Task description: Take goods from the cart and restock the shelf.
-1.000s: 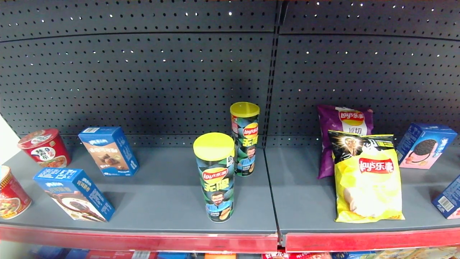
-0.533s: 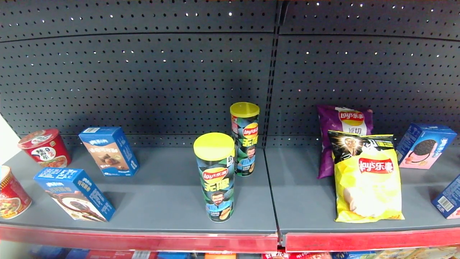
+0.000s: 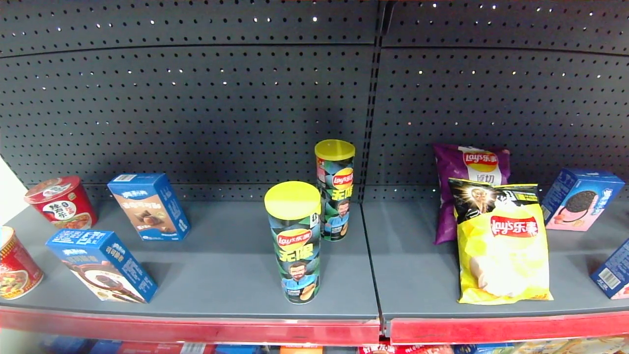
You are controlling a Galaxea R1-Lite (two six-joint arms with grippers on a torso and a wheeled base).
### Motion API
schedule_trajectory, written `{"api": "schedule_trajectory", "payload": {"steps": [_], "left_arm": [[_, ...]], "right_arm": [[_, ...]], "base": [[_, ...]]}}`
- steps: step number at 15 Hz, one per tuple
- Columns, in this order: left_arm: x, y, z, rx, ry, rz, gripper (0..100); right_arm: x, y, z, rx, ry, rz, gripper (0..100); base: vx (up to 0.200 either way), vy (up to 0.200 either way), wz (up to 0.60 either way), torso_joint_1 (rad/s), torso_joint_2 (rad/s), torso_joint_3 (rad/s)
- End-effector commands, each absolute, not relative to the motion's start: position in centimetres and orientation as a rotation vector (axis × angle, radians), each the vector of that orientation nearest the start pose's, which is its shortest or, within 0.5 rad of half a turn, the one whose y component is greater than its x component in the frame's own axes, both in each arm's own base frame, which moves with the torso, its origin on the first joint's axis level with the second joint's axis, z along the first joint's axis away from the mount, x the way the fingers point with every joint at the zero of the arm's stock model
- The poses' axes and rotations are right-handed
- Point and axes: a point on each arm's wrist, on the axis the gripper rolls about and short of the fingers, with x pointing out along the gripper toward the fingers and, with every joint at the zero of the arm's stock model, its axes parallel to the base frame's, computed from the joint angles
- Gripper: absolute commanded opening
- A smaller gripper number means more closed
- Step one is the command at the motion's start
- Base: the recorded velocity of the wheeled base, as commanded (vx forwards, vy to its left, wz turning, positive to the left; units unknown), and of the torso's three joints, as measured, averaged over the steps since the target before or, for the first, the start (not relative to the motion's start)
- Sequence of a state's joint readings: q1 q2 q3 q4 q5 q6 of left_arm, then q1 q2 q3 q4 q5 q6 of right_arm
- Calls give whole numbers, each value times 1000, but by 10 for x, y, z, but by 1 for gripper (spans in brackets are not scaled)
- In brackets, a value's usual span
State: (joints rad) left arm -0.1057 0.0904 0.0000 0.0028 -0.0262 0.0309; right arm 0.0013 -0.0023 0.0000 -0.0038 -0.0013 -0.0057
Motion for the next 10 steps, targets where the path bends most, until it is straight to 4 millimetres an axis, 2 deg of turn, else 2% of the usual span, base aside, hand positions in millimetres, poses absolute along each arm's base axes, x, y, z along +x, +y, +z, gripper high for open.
{"api": "schedule_trajectory", "payload": {"steps": [1,10], "left_arm": [[-16,1,77,34,93,-133,100],[-16,1,77,42,91,-137,100]], "right_arm": [[-23,0,76,-6,-5,0,100],[-23,0,76,-6,-5,0,100]], "base": [[0,0,0,0,0,0],[0,0,0,0,0,0]]}}
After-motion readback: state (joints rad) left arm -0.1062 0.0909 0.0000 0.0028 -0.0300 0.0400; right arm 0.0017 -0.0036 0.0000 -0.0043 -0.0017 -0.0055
